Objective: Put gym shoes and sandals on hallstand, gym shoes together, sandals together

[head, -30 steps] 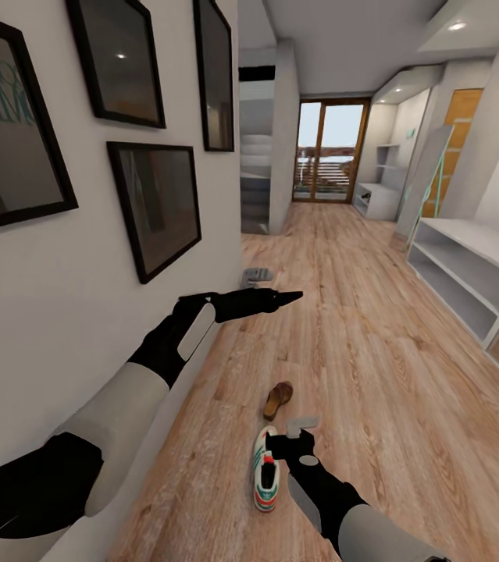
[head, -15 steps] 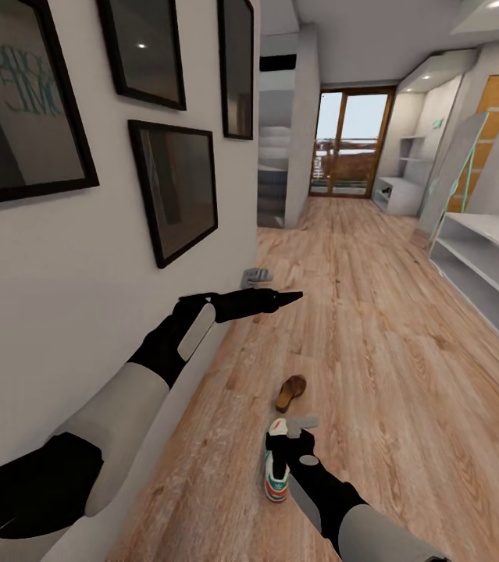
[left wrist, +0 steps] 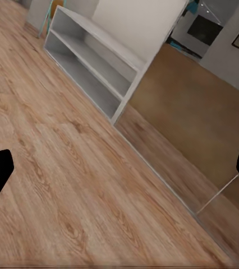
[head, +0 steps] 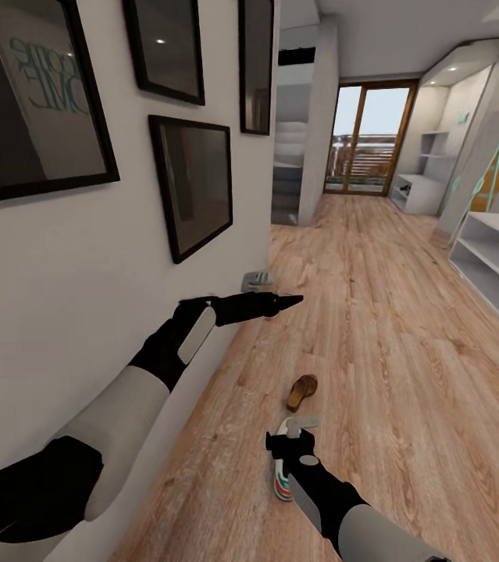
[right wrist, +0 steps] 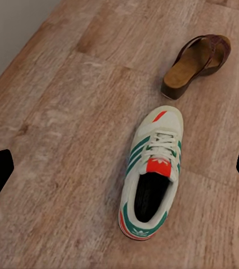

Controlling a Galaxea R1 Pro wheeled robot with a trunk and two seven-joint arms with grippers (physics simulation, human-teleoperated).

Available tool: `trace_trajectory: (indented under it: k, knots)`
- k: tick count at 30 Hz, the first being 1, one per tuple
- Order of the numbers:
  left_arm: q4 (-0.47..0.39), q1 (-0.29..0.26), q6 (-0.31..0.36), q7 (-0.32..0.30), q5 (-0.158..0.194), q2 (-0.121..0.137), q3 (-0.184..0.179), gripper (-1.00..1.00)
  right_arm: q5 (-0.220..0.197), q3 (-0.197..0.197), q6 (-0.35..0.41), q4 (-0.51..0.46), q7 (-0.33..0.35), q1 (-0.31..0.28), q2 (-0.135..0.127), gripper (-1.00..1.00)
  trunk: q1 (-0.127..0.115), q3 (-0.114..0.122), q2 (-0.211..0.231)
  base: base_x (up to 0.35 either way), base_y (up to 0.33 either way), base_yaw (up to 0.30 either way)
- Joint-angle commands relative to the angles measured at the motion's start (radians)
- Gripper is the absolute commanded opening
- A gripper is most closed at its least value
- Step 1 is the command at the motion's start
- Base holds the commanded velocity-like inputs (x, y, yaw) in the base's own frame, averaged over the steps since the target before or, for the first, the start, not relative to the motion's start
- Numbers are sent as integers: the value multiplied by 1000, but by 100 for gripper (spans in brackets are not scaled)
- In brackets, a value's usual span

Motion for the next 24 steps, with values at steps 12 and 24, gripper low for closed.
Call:
trace_trajectory:
  k: [12, 24]
  knots:
    - [-27, 70, 5, -90, 193, 0, -172, 100, -10, 7, -4, 5, -6, -1, 0, 100, 0, -1, 0, 0, 0, 1]
    - [-115, 74, 7, -93, 317, 0, -240, 100, -10, 7, -4, 6, -6, -1, 0, 100, 0, -1, 0, 0, 0, 0]
